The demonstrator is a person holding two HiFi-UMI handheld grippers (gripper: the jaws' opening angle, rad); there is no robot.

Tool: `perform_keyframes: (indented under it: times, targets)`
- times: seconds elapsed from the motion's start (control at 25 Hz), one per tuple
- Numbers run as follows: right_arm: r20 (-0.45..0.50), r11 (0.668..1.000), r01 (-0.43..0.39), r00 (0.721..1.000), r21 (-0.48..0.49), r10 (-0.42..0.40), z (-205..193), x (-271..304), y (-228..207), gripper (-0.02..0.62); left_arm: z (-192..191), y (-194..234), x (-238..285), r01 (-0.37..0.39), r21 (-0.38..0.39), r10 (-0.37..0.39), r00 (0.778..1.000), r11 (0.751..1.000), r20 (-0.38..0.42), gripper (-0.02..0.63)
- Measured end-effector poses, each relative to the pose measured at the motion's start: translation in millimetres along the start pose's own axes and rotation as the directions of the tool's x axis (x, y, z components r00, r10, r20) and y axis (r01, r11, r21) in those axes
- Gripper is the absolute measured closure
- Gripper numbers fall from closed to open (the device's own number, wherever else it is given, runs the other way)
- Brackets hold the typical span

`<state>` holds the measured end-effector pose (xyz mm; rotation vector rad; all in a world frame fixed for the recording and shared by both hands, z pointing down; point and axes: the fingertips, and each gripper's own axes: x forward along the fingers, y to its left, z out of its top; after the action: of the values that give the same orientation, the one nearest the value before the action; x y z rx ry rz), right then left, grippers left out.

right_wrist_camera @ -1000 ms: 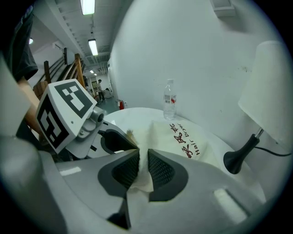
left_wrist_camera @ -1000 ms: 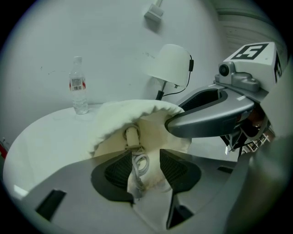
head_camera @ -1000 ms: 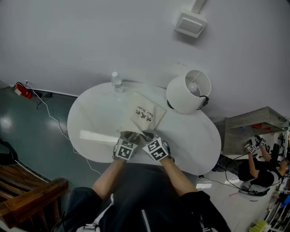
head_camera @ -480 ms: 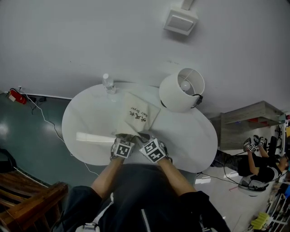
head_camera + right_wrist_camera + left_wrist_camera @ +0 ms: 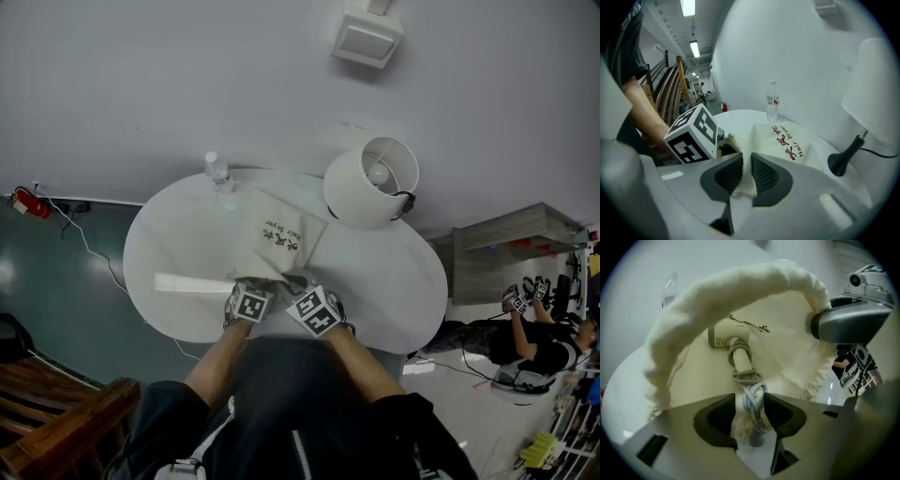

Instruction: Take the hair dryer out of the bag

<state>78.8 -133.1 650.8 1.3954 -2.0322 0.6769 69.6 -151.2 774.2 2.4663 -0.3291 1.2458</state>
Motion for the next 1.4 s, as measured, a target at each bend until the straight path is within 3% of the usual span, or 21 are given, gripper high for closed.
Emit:
perform_keyframes:
  times: [0.24,0.4,0.64,1.4]
  targets:
    - [-0.005,1.000,-0.005,1.000,0.000,0.005,-1,0,0,0.552,-2,4,5,0.000,-0.004,0.000,1.000,1.000,-0.003,0.423]
    - [-0.012,1.000,-0.002,1.000,-0.001,0.002,-4,0,-1,0.552,-3,-2,6,0.029,-0.002,-0.029,1.000,1.000,-0.011,0.491]
    - [-0.009,1.000,0.001,1.000,-0.002,-0.001,-4,1,-1,0.552,-1,1,3,0.020,-0.019,-0.020,1.000,1.000,-0.005,0.514]
    - [-0.016,1.000,0.018,1.000,-0.016,-0.019,-10,4,-1,0.552,-3,-4,-19,0.013,-0.048,-0.011,0.999,0.999,0.047,0.518]
